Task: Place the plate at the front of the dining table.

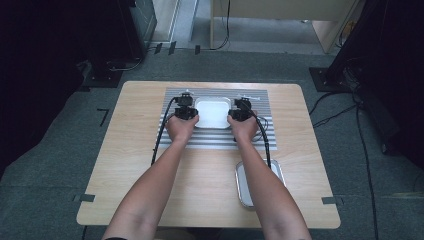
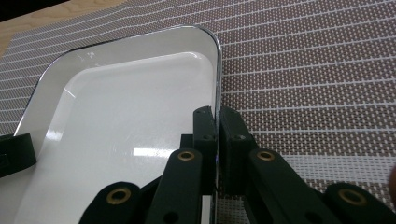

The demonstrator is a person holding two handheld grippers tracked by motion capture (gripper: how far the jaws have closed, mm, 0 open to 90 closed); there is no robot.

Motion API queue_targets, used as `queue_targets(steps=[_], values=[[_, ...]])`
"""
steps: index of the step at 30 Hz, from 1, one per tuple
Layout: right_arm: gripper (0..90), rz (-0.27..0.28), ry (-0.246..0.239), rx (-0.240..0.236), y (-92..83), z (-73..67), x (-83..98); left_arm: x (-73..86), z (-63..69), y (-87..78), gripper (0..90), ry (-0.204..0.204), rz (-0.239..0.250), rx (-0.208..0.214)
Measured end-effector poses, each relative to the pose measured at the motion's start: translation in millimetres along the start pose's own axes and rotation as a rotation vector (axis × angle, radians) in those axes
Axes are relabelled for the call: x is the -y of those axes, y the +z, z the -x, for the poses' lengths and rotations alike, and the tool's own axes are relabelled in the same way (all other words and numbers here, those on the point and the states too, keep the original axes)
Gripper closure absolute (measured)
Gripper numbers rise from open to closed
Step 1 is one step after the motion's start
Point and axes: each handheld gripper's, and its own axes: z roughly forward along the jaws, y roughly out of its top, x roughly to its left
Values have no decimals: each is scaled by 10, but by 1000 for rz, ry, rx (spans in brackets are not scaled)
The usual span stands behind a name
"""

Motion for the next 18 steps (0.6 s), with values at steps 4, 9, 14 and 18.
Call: queue_targets(steps=[4,9,14,18], values=[[852,14,-20,-16,15,18,13,6,-14,3,821,16,8,7],[708,11,-28,-51,14,3,21,27,18,-4,644,45,34,46],[601,10,-54,-52,-44,24,-12,25,-11,-104,497,1,62,62],[484,8,-90,-46,-122,45,-40,21,-66,-197,368,-40,69,43]])
